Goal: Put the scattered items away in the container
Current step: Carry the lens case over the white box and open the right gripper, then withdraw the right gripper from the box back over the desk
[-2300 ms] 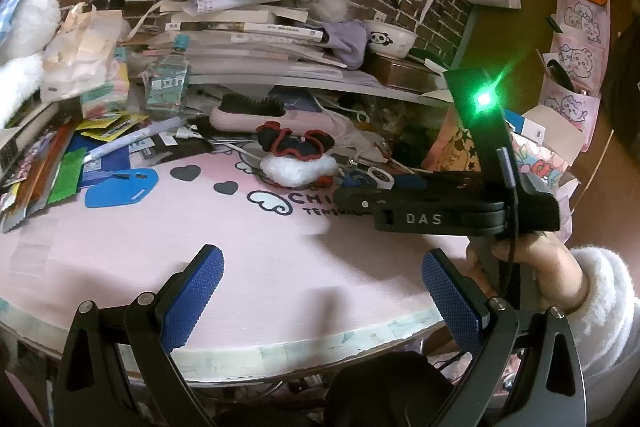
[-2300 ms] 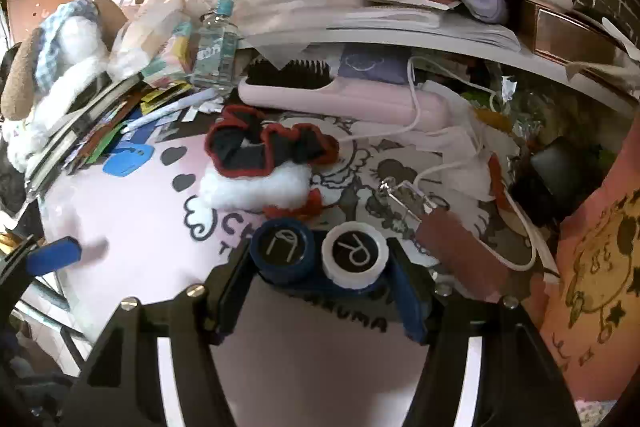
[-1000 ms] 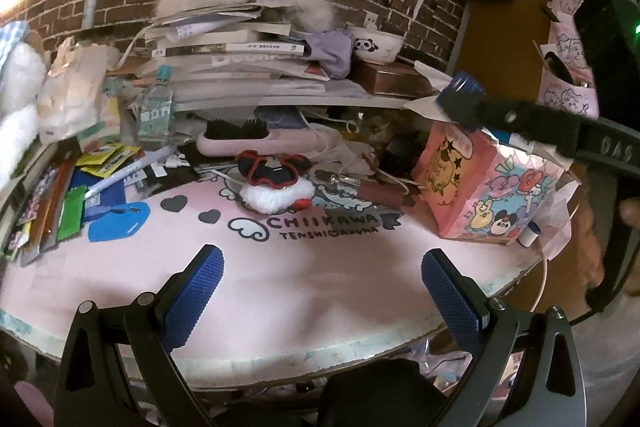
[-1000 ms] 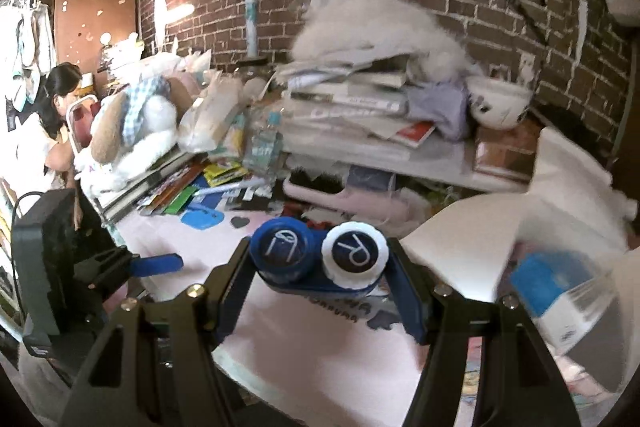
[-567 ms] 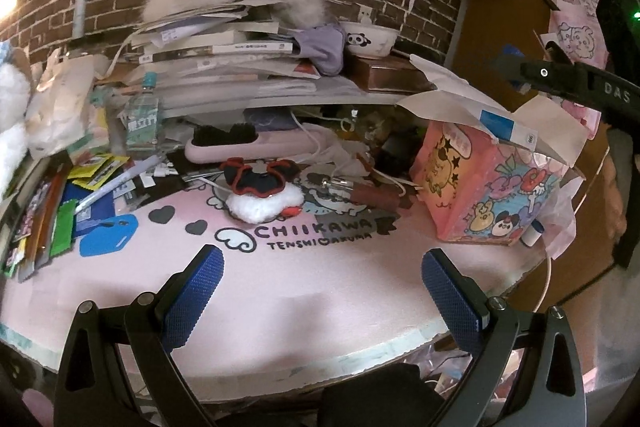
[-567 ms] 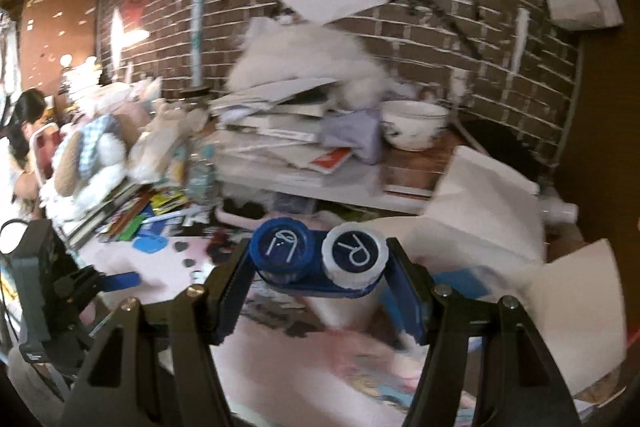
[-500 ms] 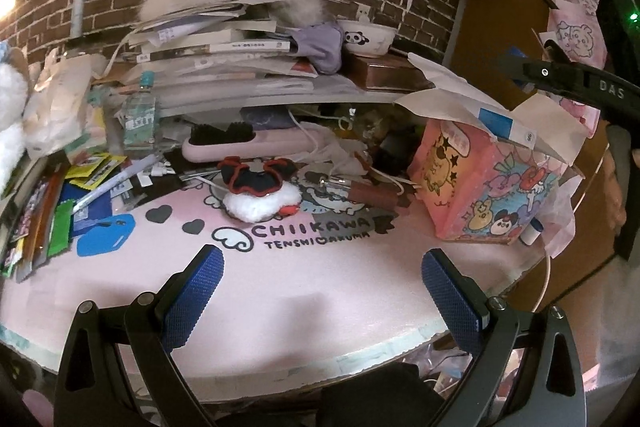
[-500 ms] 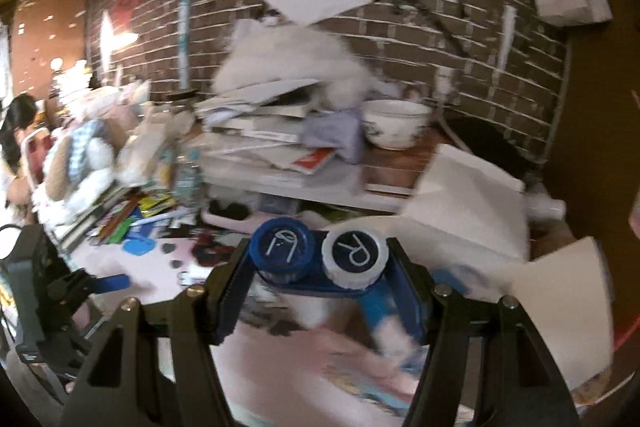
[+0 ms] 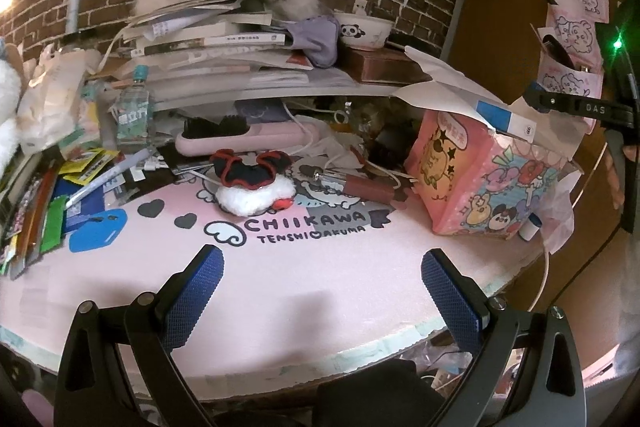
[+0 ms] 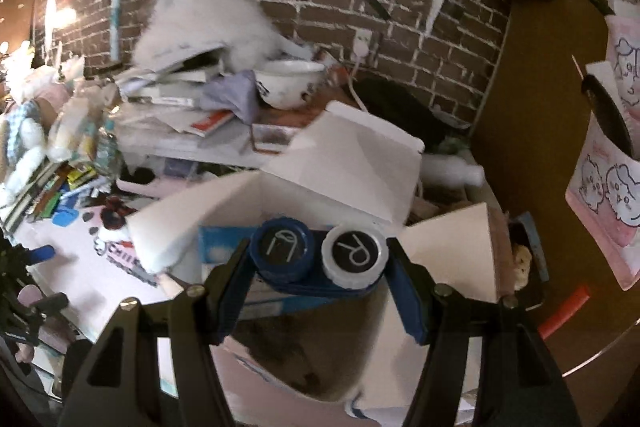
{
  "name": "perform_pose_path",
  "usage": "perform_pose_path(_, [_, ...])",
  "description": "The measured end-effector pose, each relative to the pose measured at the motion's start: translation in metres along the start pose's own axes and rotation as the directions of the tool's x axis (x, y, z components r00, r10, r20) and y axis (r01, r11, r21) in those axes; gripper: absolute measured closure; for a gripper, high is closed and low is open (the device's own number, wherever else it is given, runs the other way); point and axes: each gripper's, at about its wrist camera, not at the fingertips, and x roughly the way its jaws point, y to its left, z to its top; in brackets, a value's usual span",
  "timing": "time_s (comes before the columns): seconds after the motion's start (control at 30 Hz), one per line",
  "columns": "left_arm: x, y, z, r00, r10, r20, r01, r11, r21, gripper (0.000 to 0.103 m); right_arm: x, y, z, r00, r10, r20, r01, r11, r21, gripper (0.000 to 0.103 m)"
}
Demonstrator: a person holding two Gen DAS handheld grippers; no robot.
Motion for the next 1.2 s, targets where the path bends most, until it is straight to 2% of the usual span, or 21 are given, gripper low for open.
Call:
perform_pose_path(0.27, [0.0,-0.001,-0.002,1.0,0.002,-0.006,-0.002,1.0,0.004,0.004,0.007,-0.004,-0.012,0.992,0.039,-0.121,-0.045,0.998,-0.05,0.042])
perform_pose_path(0.57, [-0.001,-0.006,-0.002,1.0,0.002,-0.004,-0.002,1.0,0.013,0.004,0.011,-0.002,-0.018,0.982,0.015,-0.19,-0.038,0.992,-0.117,0.042])
perform_pose_path(0.73, [-0.001,-0.006,-0.002,1.0,0.004,-0.003,-0.004,1.0,0.012,0.004,0.017,0.005,-0.017,0.981,0.0,-0.196,-0.03,0.988,-0.15,0.038])
perform_pose_path(0.8, [-0.001,-0.005,-0.002,1.0,0.003,-0.003,-0.003,1.0,0.008,0.004,0.017,0.006,-0.016,0.983,-0.005,-0.185,-0.024,0.988,-0.153,0.027])
perform_pose_path(1.0, [-0.001,-0.004,-0.001,1.0,0.003,-0.006,-0.003,1.0,0.004,0.004,0.012,0.011,-0.013,0.989,0.011,-0.148,-0.032,0.99,-0.14,0.024])
perform_pose_path(1.2, [-0.001,-0.004,-0.002,1.0,0.004,-0.002,-0.004,1.0,0.006,0.004,0.017,0.02,-0.013,0.987,0.015,-0.162,-0.041,0.986,-0.162,0.023])
